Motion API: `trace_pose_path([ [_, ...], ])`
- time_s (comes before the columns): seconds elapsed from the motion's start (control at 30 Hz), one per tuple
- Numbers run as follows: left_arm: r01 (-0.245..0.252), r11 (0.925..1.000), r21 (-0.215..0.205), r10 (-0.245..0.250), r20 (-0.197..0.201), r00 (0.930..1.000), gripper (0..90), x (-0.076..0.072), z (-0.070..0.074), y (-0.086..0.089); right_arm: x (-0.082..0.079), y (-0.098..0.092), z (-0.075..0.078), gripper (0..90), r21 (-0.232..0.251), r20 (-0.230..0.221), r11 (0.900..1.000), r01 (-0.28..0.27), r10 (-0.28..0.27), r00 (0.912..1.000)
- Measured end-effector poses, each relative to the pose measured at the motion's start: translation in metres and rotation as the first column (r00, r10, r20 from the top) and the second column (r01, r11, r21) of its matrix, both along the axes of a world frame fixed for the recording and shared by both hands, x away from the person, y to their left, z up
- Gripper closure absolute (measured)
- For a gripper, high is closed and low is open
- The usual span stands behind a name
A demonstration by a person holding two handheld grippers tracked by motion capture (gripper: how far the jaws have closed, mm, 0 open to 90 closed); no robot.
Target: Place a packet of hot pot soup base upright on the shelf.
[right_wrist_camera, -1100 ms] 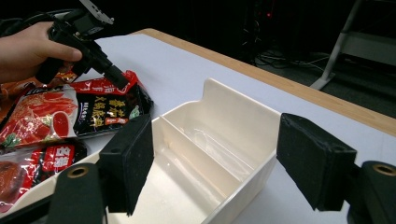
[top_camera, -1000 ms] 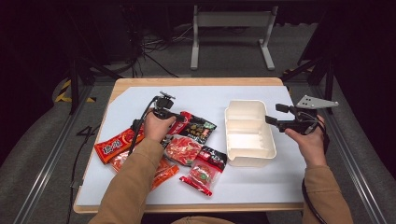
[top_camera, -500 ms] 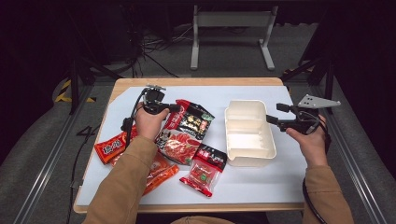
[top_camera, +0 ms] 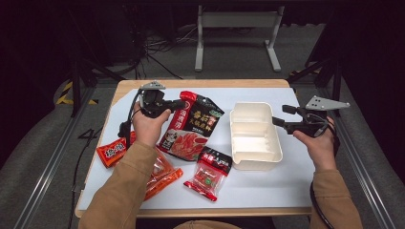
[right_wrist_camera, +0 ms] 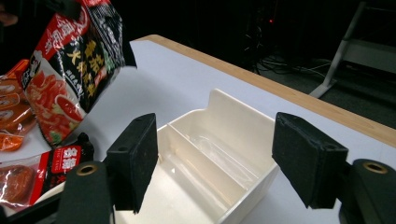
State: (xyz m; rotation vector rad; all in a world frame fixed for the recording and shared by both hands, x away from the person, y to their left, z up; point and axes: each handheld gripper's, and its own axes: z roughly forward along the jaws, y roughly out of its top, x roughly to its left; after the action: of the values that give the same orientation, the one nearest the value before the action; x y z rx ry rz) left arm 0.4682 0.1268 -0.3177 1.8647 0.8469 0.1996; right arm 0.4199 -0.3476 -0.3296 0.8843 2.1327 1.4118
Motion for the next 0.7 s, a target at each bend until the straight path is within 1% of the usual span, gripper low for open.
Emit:
trace_pose_path([
  [0.1, -0.008, 1.0000, -0.003, 0.008, 0.059, 0.9982, 88.0, -0.011, 0.007, 0.003, -0.001, 0.001, 0.001, 33.1, -0.001, 0.005, 1.000, -0.010, 0.010, 0.9999],
  [0.13, -0.008, 1.0000, -0.003, 0.008, 0.059, 0.9982, 88.0, -0.011, 0.007, 0.003, -0.001, 0.001, 0.001, 33.1, -0.001, 0.005, 1.000, -0.010, 0.010, 0.9999],
  [0.17, -0.012, 0.9999, -0.013, 0.012, 0.066, 0.9977, 88.0, -0.014, 0.009, 0.003, -0.001, 0.002, 0.002, 33.3, 0.003, 0.003, 1.000, -0.013, 0.013, 0.9999],
  [0.27, -0.014, 0.9996, -0.023, 0.017, 0.101, 0.9948, 88.0, -0.021, 0.014, 0.004, -0.002, 0.007, 0.004, 34.4, 0.003, 0.002, 1.000, -0.026, 0.026, 0.9997],
  [0.33, -0.014, 0.9996, -0.026, 0.017, 0.113, 0.9935, 88.0, -0.024, 0.016, 0.004, -0.003, 0.012, 0.007, 35.8, -0.002, -0.003, 0.999, -0.043, 0.043, 0.9991],
  [0.37, -0.012, 0.9996, -0.025, 0.015, 0.117, 0.9930, 88.0, -0.025, 0.017, 0.003, -0.003, 0.012, 0.007, 35.8, -0.002, -0.003, 0.999, -0.043, 0.043, 0.9991],
  [0.4, -0.012, 0.9996, -0.024, 0.015, 0.129, 0.9915, 88.0, -0.027, 0.018, 0.003, -0.004, 0.015, 0.008, 36.0, -0.009, -0.006, 0.999, -0.053, 0.053, 0.9986],
  [0.47, -0.014, 0.9993, -0.034, 0.018, 0.140, 0.9900, 87.9, -0.030, 0.019, 0.004, -0.005, 0.020, 0.010, 35.9, -0.019, -0.011, 0.997, -0.069, 0.069, 0.9976],
  [0.5, -0.016, 0.9993, -0.033, 0.021, 0.149, 0.9886, 87.9, -0.032, 0.020, 0.005, -0.005, 0.023, 0.011, 35.9, -0.018, -0.014, 0.997, -0.080, 0.079, 0.9967],
  [0.57, -0.021, 0.9991, -0.037, 0.027, 0.158, 0.9871, 87.9, -0.033, 0.022, 0.006, -0.006, 0.031, 0.014, 35.7, 0.001, -0.021, 0.994, -0.105, 0.105, 0.9943],
  [0.7, -0.044, 0.9978, -0.050, 0.053, 0.187, 0.9810, 87.9, -0.037, 0.026, 0.012, -0.007, 0.046, 0.020, 35.0, -0.007, -0.018, 0.989, -0.146, 0.146, 0.9891],
])
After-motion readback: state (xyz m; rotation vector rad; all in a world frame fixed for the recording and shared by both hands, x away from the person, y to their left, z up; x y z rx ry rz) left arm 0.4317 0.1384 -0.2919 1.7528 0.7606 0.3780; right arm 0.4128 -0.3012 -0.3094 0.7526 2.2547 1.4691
